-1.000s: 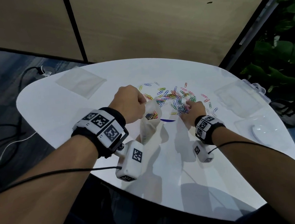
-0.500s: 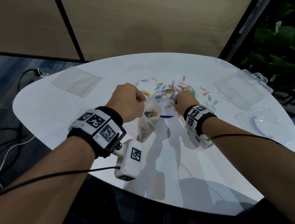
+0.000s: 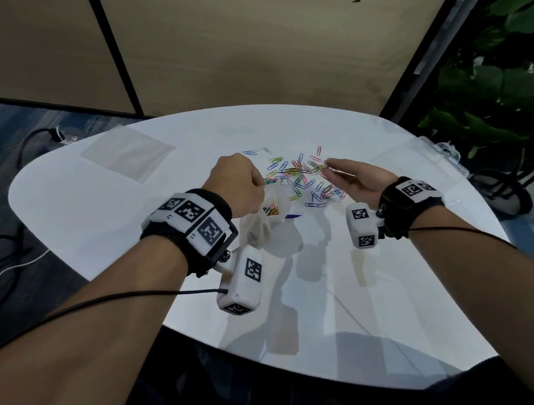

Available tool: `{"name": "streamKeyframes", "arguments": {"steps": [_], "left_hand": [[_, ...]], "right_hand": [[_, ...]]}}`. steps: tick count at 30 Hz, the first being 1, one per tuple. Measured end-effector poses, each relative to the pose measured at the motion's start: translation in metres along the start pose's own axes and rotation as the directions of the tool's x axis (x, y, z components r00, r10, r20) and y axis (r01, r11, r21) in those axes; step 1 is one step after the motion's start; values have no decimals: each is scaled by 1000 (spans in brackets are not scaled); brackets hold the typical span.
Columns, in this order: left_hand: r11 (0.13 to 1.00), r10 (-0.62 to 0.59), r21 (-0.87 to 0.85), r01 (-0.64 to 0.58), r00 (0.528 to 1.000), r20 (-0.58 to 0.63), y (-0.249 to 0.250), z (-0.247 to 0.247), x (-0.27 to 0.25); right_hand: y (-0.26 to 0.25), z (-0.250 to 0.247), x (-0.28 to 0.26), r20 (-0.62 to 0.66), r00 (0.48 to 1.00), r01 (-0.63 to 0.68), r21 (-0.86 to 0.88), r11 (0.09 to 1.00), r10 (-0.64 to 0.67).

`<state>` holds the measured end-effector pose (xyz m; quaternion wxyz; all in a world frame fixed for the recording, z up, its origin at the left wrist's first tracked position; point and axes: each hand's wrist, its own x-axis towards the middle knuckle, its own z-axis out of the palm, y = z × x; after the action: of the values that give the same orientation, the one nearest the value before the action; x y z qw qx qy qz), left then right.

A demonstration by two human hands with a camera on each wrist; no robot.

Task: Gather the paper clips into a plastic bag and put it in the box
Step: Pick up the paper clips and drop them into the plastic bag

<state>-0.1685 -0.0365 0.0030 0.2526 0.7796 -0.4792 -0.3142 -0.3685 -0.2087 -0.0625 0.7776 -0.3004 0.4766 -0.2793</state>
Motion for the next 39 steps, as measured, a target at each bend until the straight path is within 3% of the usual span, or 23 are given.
{"name": "streamKeyframes", "arguments": {"steps": [2,4,6,8,9,11,13,15,16,18,19,20,23,26,30,33,35,37,39], "left_hand": [[1000,-14,-15,14,1000,0,2,2,1],[1000,-22,-15,22,1000,-8,3,5,1],[1000,-22,-18,22,999,-27,4,7,1],[1000,-21,-14,20,999,-38,5,7,-2],[1000,-22,-10,22,999,-44,5,7,-2],[999,-31,-20,30,998,-54,3,5,-2],[998,-45,-45,43,997,-55,0,2,0],[997,-54,-55,51,997,-52,-2,-1,0],[997,-53,-59,50,997,-50,-3,-1,0],[998,-42,-54,40,998,-47,-4,-3,-2],[998,-36,-44,34,998,-47,-4,-4,-2],[999,-30,-31,28,998,-47,-5,-5,-3],[1000,-20,5,20,999,-37,-8,-11,-5],[999,-25,27,26,999,-33,-12,-16,-6],[999,-21,31,22,999,-29,-14,-17,-5],[1000,-12,28,13,1000,-20,-13,-15,-5],[1000,-5,22,5,1000,-15,-12,-14,-5],[1000,1,24,-1,1000,-16,-11,-12,-5],[999,8,36,-8,1000,-16,-12,-11,-5]], "right_hand": [[0,26,-24,164,986,-29,-62,998,38],[6,46,-44,284,955,-19,-233,972,87],[15,60,-56,325,940,73,-488,870,104],[23,69,-60,354,933,204,-674,710,68],[26,72,-61,380,923,252,-719,648,63],[24,76,-60,411,911,301,-730,614,43],[13,68,-50,348,935,313,-726,613,-66],[-3,38,-24,165,965,254,-777,575,-204],[-9,16,-9,41,973,154,-849,505,-229],[-7,-25,11,-200,962,-163,-967,196,-187],[0,-42,19,-270,946,-262,-963,65,-177],[9,-51,24,-302,938,-303,-953,25,-173],[36,-49,40,-295,939,-285,-955,78,-178],[46,-19,48,-248,947,-247,-968,34,-205],[49,5,54,-64,982,-115,-949,-294,-179],[56,17,54,77,972,-42,-873,-486,-222],[59,27,48,115,957,-62,-816,-574,-267],[60,28,47,157,943,-60,-787,-614,-293],[57,23,47,153,932,-58,-832,-551,-329]]}}
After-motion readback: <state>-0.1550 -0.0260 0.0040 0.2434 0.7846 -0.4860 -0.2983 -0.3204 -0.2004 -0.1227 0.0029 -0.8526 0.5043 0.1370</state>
